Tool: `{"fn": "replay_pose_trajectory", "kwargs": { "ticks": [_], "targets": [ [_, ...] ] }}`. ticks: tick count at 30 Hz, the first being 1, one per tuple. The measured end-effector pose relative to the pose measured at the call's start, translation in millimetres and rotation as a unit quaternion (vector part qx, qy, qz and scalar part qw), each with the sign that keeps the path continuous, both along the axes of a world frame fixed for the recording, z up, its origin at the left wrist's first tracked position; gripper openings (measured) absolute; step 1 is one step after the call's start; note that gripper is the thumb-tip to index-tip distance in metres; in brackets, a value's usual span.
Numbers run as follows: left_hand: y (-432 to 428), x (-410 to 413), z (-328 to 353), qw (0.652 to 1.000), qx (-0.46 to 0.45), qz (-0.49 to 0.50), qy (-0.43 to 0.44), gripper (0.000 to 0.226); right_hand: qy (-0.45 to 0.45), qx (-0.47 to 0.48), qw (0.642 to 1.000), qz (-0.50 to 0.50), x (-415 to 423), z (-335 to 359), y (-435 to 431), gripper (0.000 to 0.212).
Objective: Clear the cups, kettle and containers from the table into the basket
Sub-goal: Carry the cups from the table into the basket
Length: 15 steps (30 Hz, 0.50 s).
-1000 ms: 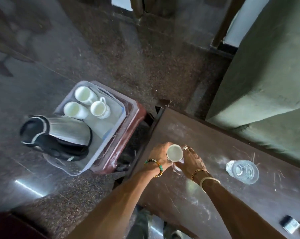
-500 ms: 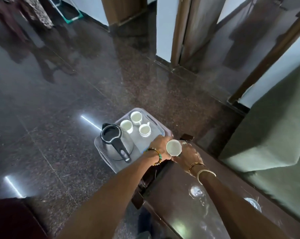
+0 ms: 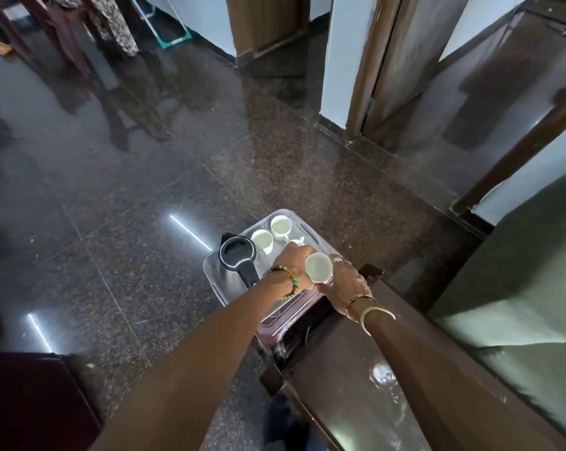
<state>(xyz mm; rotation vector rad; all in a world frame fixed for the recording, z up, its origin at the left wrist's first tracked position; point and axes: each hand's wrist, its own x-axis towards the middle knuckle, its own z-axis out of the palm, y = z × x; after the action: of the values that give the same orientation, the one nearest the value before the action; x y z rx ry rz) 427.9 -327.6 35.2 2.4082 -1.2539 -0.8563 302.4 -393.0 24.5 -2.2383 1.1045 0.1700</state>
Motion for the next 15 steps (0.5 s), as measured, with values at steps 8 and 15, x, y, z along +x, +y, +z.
{"fn": "replay_pose_trajectory", "kwargs": {
  "ticks": [8, 15],
  "targets": [
    [6, 17, -7, 0.997, 0.067, 0.023, 0.023, 0.076, 0.007, 0.001, 0.999, 0.034, 16, -17, 6, 0.058],
    [-17, 63, -3, 0.994, 0.106, 0.005, 0.041, 0.083, -0.001, 0.003, 1.000, -0.006, 60, -24, -9, 0.057]
  ]
}}
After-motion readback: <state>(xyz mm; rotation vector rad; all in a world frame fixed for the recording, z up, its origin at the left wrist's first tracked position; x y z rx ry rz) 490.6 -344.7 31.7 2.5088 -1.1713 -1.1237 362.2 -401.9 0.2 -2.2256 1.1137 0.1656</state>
